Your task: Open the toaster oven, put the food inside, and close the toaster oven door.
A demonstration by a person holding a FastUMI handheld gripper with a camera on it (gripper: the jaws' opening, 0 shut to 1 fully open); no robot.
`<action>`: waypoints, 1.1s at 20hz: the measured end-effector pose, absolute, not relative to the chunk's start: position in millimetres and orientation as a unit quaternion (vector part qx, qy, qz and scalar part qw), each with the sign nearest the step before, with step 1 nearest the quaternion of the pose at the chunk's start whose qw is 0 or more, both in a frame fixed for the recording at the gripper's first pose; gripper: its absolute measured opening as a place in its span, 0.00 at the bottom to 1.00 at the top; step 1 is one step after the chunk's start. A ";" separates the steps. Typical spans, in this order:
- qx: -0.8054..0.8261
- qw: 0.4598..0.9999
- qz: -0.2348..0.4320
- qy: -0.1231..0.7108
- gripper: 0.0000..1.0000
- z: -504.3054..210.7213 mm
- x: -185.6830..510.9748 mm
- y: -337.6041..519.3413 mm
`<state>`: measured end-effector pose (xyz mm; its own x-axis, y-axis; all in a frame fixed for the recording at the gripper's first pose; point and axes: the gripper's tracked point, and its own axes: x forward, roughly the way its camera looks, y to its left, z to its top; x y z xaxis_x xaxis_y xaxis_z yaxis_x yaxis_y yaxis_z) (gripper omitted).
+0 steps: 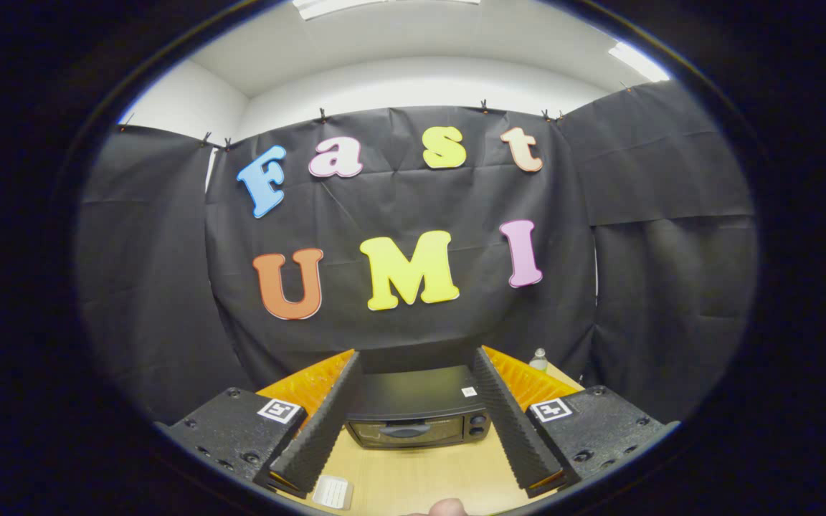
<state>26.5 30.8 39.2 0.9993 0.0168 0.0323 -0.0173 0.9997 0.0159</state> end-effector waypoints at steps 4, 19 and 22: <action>0.007 1.000 0.017 -0.010 1.00 36.6 26.8 34.9; -0.004 1.000 0.028 -0.011 1.00 39.1 22.3 45.2; -0.003 1.000 0.026 -0.012 1.00 40.0 21.3 42.8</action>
